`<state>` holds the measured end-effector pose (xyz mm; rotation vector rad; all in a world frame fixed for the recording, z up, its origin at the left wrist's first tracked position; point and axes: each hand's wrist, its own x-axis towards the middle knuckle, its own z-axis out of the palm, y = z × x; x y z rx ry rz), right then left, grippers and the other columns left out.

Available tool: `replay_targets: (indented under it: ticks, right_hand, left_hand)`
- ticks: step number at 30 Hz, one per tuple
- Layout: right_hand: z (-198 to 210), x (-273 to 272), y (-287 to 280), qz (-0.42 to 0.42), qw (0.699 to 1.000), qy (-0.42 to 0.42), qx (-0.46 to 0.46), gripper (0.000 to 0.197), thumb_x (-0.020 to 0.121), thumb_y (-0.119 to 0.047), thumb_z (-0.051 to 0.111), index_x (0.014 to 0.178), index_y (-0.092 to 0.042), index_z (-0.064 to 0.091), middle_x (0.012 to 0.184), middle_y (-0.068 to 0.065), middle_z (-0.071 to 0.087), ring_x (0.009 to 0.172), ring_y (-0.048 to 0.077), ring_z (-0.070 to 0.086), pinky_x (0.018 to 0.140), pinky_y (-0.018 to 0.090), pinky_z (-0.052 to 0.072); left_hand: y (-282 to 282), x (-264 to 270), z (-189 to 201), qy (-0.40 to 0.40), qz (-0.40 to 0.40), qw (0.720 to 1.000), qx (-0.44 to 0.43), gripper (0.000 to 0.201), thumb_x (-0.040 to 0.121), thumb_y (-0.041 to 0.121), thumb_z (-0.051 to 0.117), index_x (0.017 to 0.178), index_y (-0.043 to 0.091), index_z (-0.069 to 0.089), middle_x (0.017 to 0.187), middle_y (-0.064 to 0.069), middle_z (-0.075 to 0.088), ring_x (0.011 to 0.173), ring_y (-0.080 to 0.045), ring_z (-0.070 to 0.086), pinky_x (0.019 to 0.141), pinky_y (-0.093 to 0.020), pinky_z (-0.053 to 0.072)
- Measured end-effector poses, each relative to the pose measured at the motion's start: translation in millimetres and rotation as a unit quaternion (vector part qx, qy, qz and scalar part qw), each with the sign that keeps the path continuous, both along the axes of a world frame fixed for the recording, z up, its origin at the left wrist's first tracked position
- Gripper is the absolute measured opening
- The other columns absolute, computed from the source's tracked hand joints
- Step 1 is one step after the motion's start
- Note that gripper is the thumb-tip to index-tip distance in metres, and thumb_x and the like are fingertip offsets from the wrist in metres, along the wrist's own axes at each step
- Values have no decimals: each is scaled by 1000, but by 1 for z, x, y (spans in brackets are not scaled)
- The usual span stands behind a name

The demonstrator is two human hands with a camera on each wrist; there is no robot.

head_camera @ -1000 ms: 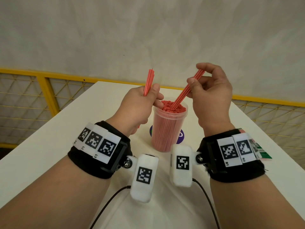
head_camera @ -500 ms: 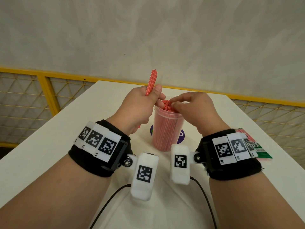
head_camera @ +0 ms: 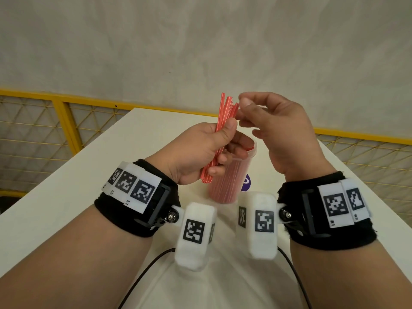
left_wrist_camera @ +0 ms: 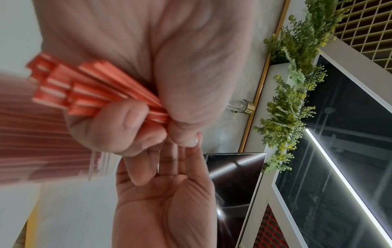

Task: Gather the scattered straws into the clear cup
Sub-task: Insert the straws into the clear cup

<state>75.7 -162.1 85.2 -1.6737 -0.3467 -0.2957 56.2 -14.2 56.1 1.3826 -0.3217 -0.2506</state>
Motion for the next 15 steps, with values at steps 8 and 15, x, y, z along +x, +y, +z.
replay_targets:
  ticks: [8,15]
  right_hand:
    - [0,-7,4,65,995,0,78,27,84,-2,70,110,-5,64,60,-4,69,49,3,61,44,12,44]
    - [1,-2,2,35,992,-25,120,17,85,-2,69,99,-10,68,75,3,74,66,14,68,65,21,52]
  left_hand:
    - [-1,-4,1,-20,2,999,31,44,101,36,39,102,0,64,80,-10,61,50,-6,39,41,-18,27]
    - [0,-2,3,-54,51,995,70,42,102,35,41,100,2,67,73,-4,63,49,-9,44,41,-22,36]
